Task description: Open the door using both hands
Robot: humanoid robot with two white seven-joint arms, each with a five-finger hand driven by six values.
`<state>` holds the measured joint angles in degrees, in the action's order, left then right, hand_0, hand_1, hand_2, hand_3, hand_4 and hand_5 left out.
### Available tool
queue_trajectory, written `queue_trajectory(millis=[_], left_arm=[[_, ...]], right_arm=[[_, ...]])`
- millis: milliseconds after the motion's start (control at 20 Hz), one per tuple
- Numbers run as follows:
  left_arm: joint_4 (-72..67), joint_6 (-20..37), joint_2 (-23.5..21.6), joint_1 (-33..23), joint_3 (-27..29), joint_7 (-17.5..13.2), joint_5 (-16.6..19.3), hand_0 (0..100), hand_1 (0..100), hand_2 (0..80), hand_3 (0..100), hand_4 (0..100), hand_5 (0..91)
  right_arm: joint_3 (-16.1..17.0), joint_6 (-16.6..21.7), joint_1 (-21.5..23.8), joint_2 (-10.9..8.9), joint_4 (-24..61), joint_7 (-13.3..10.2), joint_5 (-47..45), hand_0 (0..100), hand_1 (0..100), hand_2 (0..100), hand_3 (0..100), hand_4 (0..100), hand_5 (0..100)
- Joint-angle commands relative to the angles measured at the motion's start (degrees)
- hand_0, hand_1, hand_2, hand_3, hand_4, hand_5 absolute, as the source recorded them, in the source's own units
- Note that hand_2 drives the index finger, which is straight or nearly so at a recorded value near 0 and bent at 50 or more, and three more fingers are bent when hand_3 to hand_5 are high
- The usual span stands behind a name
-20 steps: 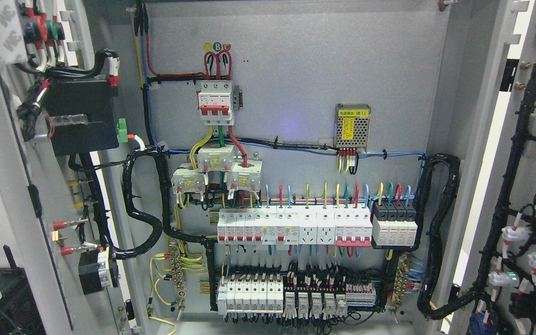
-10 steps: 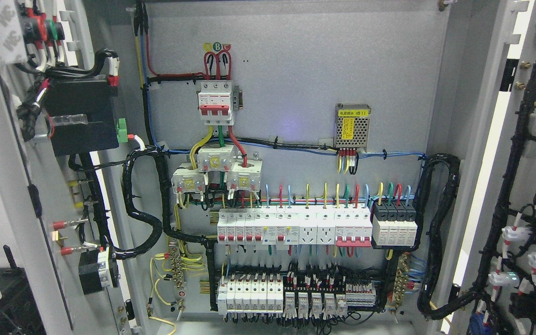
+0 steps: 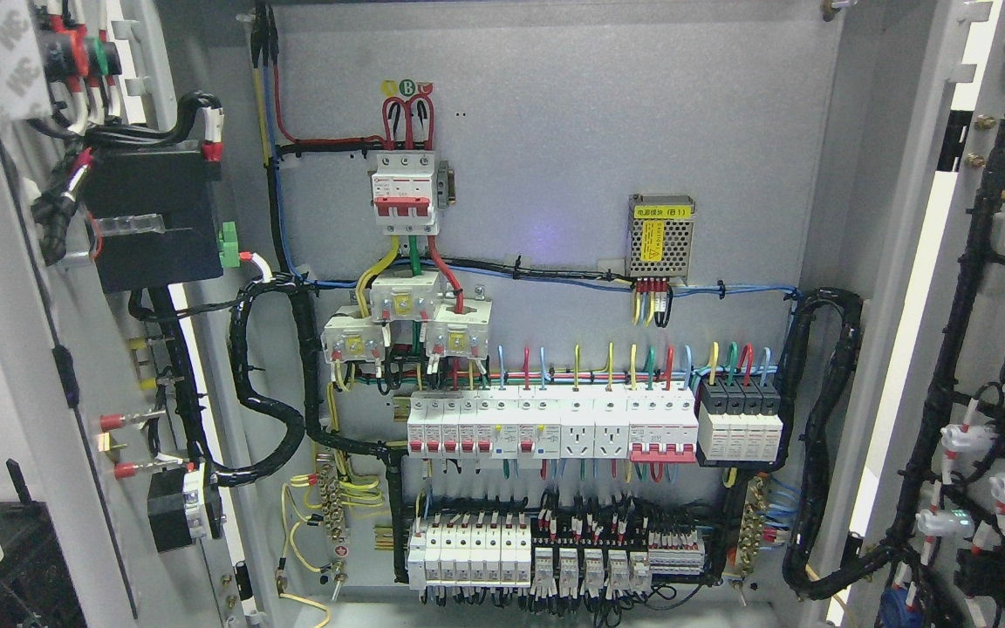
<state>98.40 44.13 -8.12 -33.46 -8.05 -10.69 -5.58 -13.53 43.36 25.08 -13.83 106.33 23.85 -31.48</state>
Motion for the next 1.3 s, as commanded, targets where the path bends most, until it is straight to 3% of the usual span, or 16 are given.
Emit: queue_trajectory(millis=[0, 451, 751, 1002, 1252], left_arm=[[8.38, 7.55, -1.37, 5.41, -0.83, 0.14, -0.05, 0, 0, 0.0, 0, 0, 0.0], [11.63, 8.16, 0.81, 13.06, -6.1, 0.14, 0.04, 0, 0, 0.0, 0, 0, 0.0], [12.42, 14.22, 4.15, 16.14, -6.98, 0.14, 0.04, 0, 0, 0.0, 0, 0, 0.0], [12.86, 17.57, 8.46, 19.21, -6.89, 0.14, 0.22, 0, 0, 0.0, 0, 0, 0.0], [15.15, 22.05, 9.96, 19.48, -6.54, 0.14, 0.22, 0, 0, 0.0, 0, 0, 0.0]], right_arm=[[3.51, 0.76, -0.21, -3.22, 8.63, -0.03, 0.19, 38, 0, 0, 0, 0, 0], [6.15, 0.85, -1.79, -3.4, 10.48, -0.03, 0.19, 38, 0, 0, 0, 0, 0], [6.33, 2.25, -1.96, -3.92, 11.71, -0.03, 0.19, 38, 0, 0, 0, 0, 0], [8.69, 2.34, -3.02, -4.53, 11.71, -0.03, 0.19, 38, 0, 0, 0, 0, 0], [10.98, 2.43, -3.37, -4.89, 11.71, -0.03, 0.19, 38, 0, 0, 0, 0, 0]])
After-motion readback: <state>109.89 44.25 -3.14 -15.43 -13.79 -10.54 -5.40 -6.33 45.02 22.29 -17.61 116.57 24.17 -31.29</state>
